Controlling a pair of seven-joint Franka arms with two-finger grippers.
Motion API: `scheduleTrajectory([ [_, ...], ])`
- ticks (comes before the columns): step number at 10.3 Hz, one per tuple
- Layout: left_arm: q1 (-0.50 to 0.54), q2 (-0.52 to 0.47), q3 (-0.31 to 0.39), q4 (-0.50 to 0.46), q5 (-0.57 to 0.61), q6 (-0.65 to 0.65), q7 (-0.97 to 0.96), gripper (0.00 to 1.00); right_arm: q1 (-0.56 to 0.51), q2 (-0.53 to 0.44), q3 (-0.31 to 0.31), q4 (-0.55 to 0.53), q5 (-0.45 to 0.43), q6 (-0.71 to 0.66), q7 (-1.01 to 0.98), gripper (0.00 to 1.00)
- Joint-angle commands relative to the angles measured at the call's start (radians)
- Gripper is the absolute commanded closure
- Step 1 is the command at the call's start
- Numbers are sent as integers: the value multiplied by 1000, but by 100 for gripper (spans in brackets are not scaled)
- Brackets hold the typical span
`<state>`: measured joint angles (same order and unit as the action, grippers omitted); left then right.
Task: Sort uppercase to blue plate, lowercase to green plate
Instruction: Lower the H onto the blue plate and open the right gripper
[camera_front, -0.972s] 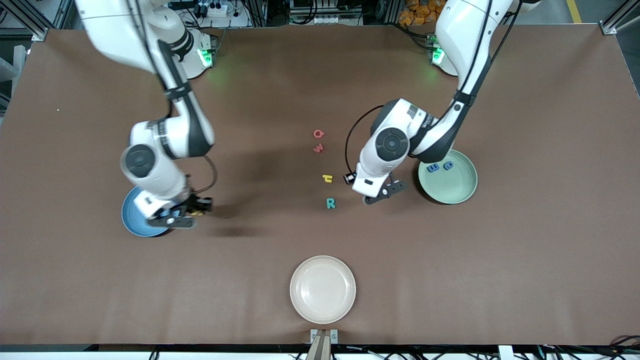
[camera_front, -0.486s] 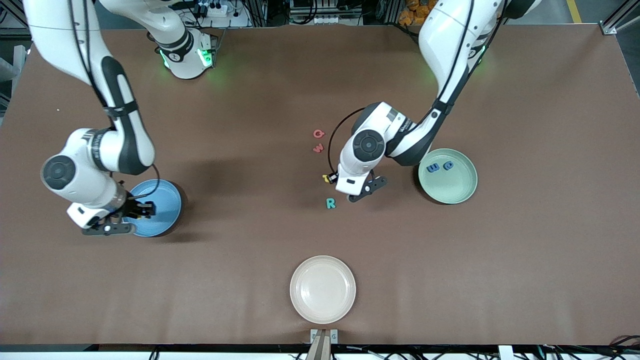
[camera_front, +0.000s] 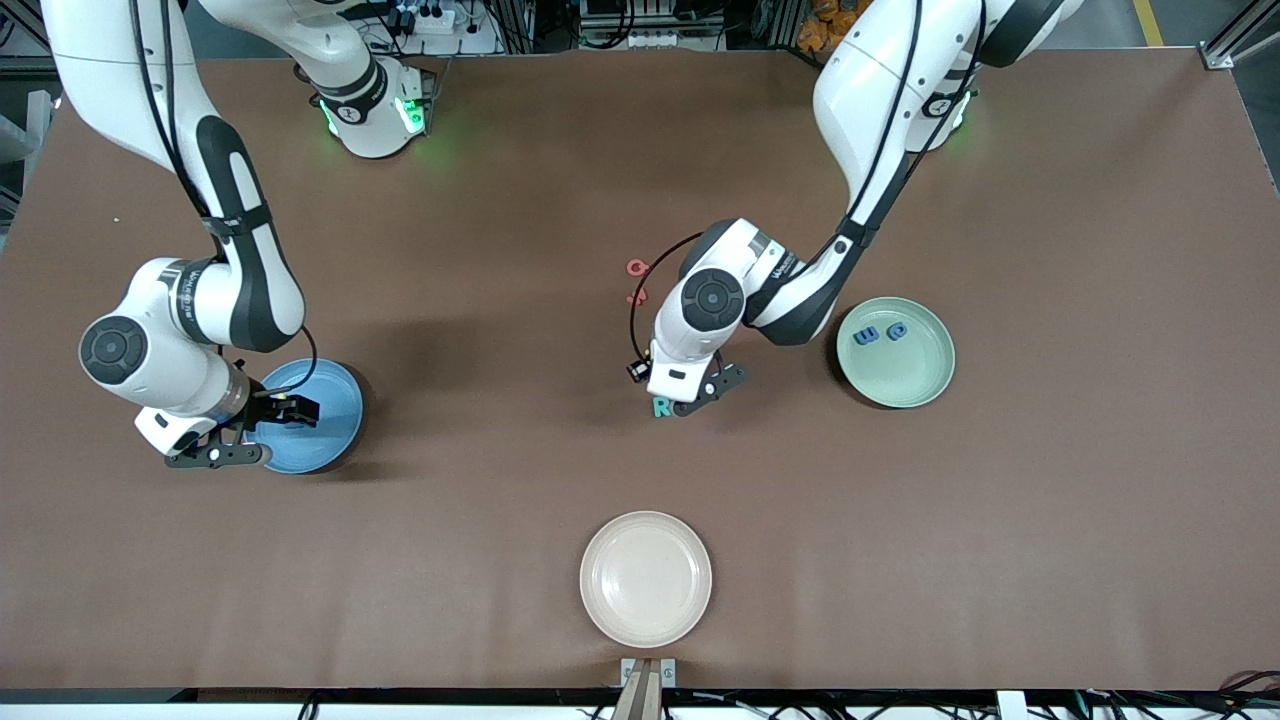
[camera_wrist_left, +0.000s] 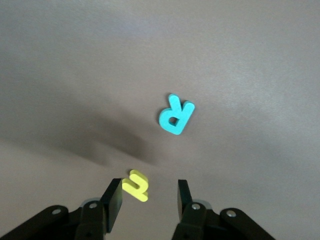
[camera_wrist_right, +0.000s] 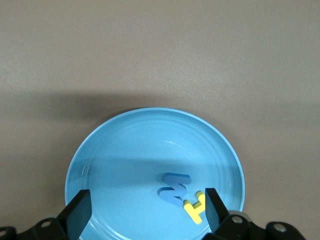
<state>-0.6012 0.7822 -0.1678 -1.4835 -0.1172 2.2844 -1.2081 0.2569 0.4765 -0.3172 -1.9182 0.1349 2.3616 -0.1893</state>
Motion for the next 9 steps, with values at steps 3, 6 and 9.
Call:
scheduleTrajectory([
  [3, -40, 71, 13, 29, -2, 20, -33, 50, 4, -9, 9, 24, 14, -7, -2, 0],
  [6, -42, 71, 11, 26, 22, 10, -33, 51, -54, -29, 93, 12, 11, -12, 25, 0],
  [9, -42, 68, 11, 28, 21, -23, -31, 52, -64, -68, 130, -21, 9, -15, 59, 0],
])
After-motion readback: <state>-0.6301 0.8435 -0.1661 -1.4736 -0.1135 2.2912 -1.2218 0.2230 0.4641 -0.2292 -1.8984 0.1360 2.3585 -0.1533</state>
